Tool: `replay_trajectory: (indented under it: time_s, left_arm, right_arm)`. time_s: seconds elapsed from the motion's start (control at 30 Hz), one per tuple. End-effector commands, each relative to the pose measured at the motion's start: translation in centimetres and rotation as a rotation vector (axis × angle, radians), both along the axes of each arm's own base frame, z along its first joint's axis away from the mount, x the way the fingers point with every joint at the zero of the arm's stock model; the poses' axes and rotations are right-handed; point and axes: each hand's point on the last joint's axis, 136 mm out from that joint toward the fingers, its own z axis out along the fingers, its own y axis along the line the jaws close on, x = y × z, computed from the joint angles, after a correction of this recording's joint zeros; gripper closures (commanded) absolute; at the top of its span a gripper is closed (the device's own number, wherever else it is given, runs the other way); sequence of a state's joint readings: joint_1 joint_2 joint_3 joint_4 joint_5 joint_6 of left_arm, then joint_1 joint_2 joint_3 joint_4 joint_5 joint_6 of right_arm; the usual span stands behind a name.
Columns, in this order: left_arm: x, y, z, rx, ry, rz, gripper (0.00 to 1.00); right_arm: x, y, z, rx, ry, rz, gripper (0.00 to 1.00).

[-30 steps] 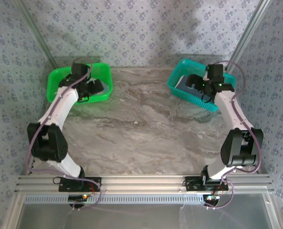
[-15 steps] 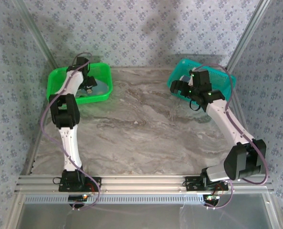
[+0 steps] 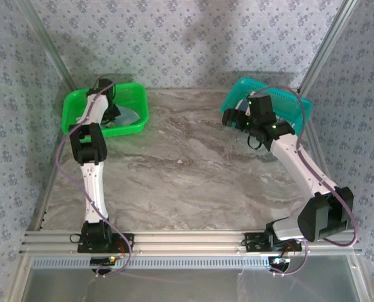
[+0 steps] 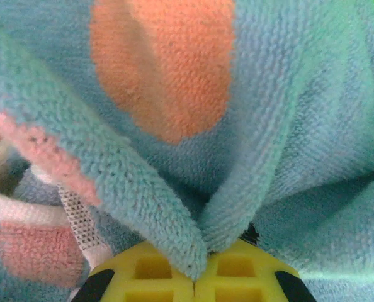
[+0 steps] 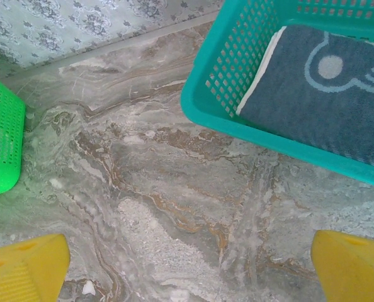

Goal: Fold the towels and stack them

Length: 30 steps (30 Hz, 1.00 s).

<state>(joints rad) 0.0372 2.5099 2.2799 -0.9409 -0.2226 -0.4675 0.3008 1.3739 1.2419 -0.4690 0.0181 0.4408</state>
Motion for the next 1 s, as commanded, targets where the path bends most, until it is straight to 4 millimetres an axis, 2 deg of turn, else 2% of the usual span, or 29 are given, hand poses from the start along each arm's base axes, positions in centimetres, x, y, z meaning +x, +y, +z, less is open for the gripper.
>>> replay_trajectory:
  time_s: [0.0, 0.17, 0.33, 0.53, 0.6, 0.63, 0.67, 0.73, 0.97]
  left_arm:
    - [-1.0, -0.6, 3.9, -0.034, -0.043, -0.004, 1.0]
    - [-1.8, -2.0, 11.6, -0.068, -0.178, -0.022, 1.0]
    - [-3.8, -5.1, 18.8, -0.084, -0.282, -0.102, 1.0]
    - [-7.9, -11.7, 26.2, -0.141, -0.394, -0.25, 1.0]
    - [-9.7, -15.0, 28.4, -0.164, -0.433, -0.324, 1.0]
    - [-10.5, -16.2, 29.2, -0.165, -0.446, -0.351, 1.0]
    - [-11.5, -17.8, 30.0, -0.17, -0.462, -0.381, 1.0]
    - [-13.2, -20.8, 31.0, -0.192, -0.478, -0.445, 1.0]
    - [-18.1, -31.9, 31.4, -0.34, -0.526, -0.627, 1.0]
  right_arm:
    - [-0.7, -0.7, 1.0, -0.011, -0.016, -0.023, 0.0]
    - [-0.4, -0.3, 1.0, 0.001, -0.029, -0.007, 0.0]
    - [-0.4, 0.5, 0.7, 0.015, -0.027, 0.015, 0.0]
    - [-0.7, 0.7, 0.8, 0.031, -0.041, 0.025, 0.0]
    - [-0.7, 0.7, 1.2, 0.034, -0.052, 0.029, 0.0]
    - [-0.8, 0.7, 1.3, 0.037, -0.055, 0.031, 0.0]
    - [-1.3, 0.7, -0.1, 0.033, -0.024, 0.035, 0.0]
    - [-1.6, 0.7, -0.3, 0.04, -0.016, 0.042, 0.0]
    - [-2.4, -0.5, -0.6, 0.047, -0.012, 0.044, 0.0]
